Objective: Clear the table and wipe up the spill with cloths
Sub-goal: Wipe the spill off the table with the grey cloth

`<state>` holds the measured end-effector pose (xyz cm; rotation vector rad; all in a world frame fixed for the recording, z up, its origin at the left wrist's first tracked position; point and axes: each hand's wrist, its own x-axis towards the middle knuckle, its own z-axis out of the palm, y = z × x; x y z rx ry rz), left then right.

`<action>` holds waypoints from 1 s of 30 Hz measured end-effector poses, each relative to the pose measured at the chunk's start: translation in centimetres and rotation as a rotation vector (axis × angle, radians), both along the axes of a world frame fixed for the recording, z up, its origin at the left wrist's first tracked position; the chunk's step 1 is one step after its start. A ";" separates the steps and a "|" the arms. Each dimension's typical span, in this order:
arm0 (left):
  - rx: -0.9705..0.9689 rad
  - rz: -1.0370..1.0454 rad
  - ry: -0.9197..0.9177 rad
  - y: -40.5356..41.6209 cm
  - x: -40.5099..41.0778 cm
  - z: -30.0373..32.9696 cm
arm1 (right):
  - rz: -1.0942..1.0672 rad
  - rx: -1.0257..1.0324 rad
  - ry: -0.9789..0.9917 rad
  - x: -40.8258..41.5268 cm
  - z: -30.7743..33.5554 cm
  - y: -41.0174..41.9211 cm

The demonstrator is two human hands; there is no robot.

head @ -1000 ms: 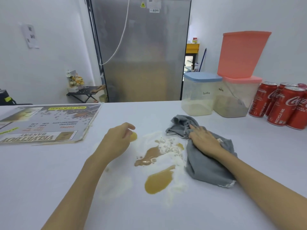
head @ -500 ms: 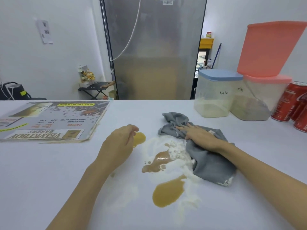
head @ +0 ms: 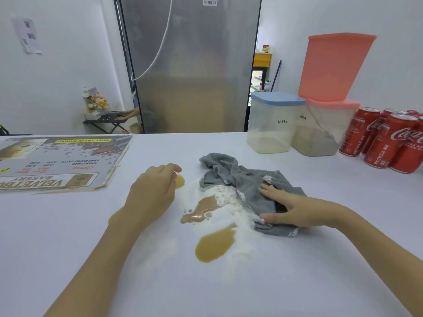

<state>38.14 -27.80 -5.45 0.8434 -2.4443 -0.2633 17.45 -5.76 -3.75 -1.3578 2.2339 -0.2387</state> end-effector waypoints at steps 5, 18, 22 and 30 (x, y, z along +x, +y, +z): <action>0.020 0.014 0.008 0.2 0.7 -0.2 | -0.024 -0.084 -0.053 0.3 -0.4 2.6; 0.003 0.006 0.027 0.9 0.7 -0.1 | -0.021 -0.495 0.246 3.9 -0.7 0.0; -0.013 0.025 0.026 1.2 0.8 0.3 | -0.003 -0.137 0.333 4.0 -4.3 -0.6; -0.008 0.032 0.060 0.2 0.7 0.3 | -0.080 -0.101 0.317 8.6 -4.4 -2.9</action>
